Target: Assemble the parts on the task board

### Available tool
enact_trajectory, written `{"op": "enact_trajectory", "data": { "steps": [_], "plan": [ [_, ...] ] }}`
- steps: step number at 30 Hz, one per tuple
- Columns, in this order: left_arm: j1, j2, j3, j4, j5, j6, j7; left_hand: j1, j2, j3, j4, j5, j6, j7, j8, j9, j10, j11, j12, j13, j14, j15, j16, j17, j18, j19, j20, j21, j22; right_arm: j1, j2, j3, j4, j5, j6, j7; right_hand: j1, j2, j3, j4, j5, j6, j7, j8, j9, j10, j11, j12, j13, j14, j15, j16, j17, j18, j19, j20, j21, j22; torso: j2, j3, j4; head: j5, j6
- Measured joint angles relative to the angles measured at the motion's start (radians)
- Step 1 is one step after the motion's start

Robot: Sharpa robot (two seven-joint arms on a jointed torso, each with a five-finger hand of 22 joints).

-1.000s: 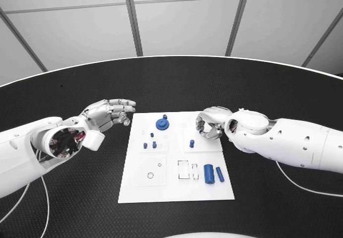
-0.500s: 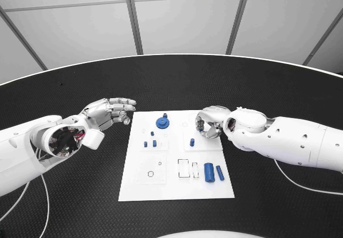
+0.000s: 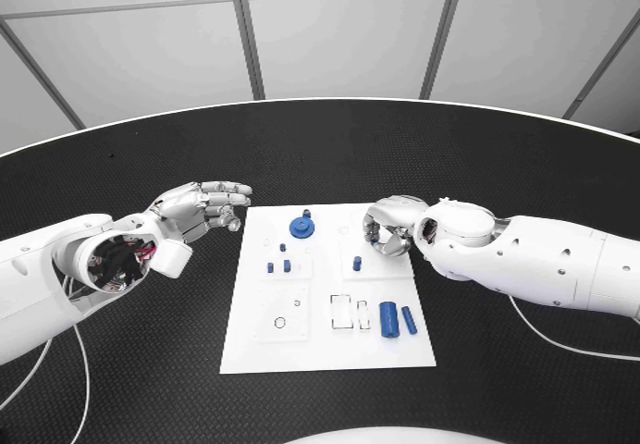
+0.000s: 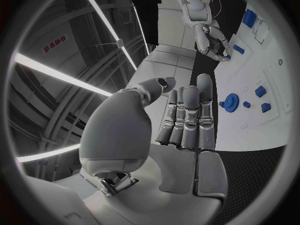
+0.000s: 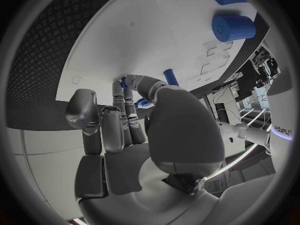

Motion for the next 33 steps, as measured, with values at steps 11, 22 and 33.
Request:
{"op": "enact_trajectory", "data": {
  "steps": [11, 22, 33],
  "plan": [
    [0.0, 0.002, 0.0, -0.003, 0.0, 0.003, -0.003, 0.0, 0.0, -0.003, -0.003, 0.0, 0.0, 0.0, 0.0, 0.0, 0.0, 0.0, -0.004, -0.001, -0.007, 0.0, -0.004, -0.002, 0.0, -0.003, 0.003, -0.004, -0.002, 0.0, -0.018, 0.001, 0.029, -0.021, -0.05, -0.011, 0.007, 0.007, 0.008, -0.008, -0.006, 0.003, -0.003, 0.0, 0.005, 0.008, -0.001, 0.001, 0.002, 0.0, 0.0, 0.0, 0.0, -0.016, 0.003, -0.003, 0.028, 0.0, -0.002, -0.0007, -0.0004, -0.002, 0.0],
    [0.0, 0.004, 0.0, -0.008, 0.0, 0.004, -0.007, 0.003, 0.003, -0.003, -0.003, 0.0, 0.0, 0.0, 0.0, 0.0, 0.0, 0.0, -0.004, -0.001, -0.007, 0.0, -0.004, -0.003, 0.0, -0.003, 0.003, -0.004, -0.003, 0.001, -0.049, 0.002, 0.072, -0.022, -0.067, -0.026, 0.005, 0.011, 0.008, -0.008, -0.015, 0.007, 0.0, 0.0, 0.005, 0.008, -0.001, 0.0, 0.002, 0.0, 0.0, 0.0, 0.0, -0.016, 0.007, 0.0, 0.042, 0.0, -0.002, -0.0011, -0.0005, -0.004, 0.002],
    [0.0, 0.012, 0.0, -0.025, 0.0, 0.008, -0.009, 0.003, 0.003, -0.004, -0.004, 0.0, 0.0, 0.0, -0.004, 0.0, 0.0, 0.0, -0.004, -0.001, -0.007, 0.0, -0.007, -0.004, 0.0, -0.006, 0.001, -0.004, -0.003, 0.009, -0.121, 0.036, 0.253, -0.023, -0.106, -0.044, 0.001, 0.014, 0.008, -0.008, -0.017, 0.007, 0.0, 0.0, 0.006, 0.015, -0.001, -0.003, 0.002, 0.0, 0.0, 0.0, 0.0, -0.016, 0.01, -0.003, 0.054, 0.0, -0.004, -0.0001, -0.0035, 0.001, 0.003]
  ]
}}
